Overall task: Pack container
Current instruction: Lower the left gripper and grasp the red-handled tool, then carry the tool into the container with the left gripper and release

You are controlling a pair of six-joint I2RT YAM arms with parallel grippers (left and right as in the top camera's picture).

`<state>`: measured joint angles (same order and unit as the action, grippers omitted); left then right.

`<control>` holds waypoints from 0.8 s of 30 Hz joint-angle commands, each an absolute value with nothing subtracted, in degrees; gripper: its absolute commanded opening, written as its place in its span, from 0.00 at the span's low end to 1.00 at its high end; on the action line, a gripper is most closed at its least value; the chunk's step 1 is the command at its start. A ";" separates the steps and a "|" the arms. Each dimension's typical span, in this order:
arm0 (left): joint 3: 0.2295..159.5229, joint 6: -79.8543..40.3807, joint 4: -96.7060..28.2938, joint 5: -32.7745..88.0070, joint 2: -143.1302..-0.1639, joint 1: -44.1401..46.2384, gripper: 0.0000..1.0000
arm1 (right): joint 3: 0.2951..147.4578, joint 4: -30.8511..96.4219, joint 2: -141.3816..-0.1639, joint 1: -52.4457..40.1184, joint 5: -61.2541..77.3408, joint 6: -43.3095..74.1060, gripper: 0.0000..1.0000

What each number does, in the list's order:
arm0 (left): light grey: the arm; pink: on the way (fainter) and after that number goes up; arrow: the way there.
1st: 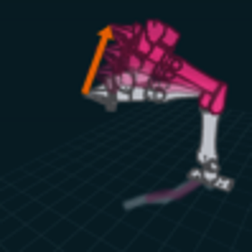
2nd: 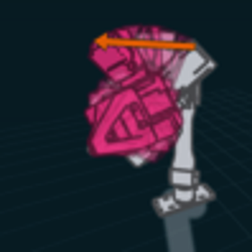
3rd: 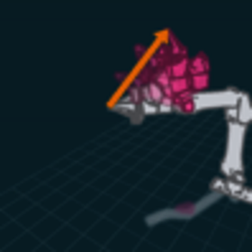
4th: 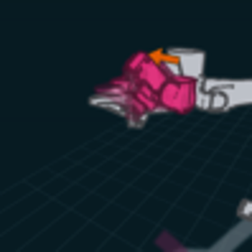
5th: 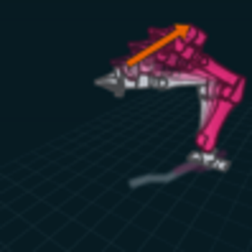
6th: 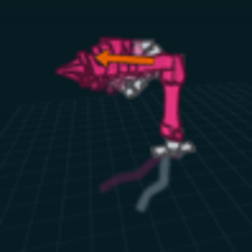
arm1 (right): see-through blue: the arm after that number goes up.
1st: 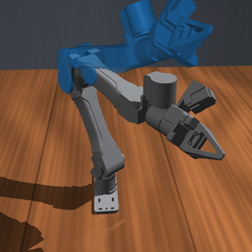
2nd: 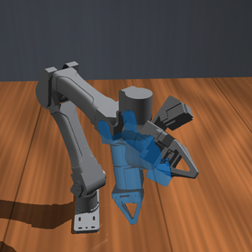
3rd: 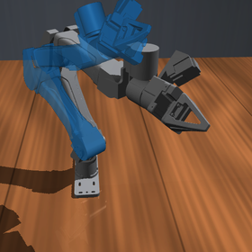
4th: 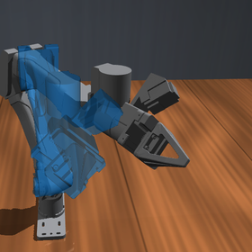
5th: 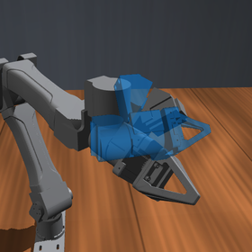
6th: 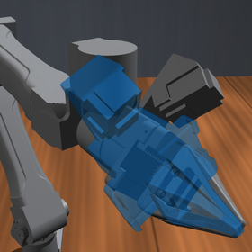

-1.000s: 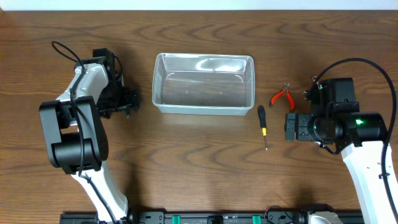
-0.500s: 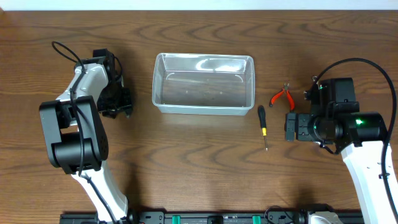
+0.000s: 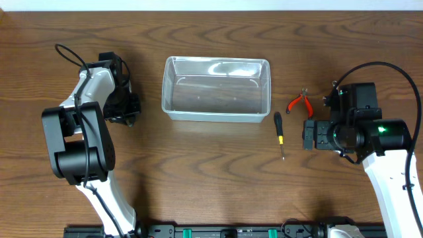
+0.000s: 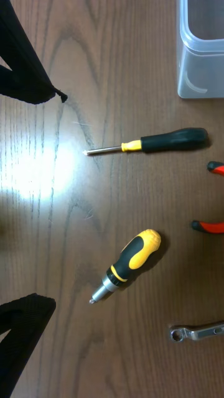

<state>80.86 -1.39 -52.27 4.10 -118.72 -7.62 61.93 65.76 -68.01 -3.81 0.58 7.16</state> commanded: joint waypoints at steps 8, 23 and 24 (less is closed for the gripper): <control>80.71 -1.32 -52.34 4.93 -120.60 -7.64 0.06 | 63.16 65.84 -67.61 -3.73 0.23 6.76 0.99; 80.93 -1.19 -55.48 4.91 -105.73 -6.70 0.06 | 63.16 66.24 -67.61 -3.73 0.23 6.74 0.99; 80.93 -0.78 -55.68 4.93 -103.53 -6.31 0.06 | 63.16 66.24 -67.61 -3.73 0.23 6.74 0.99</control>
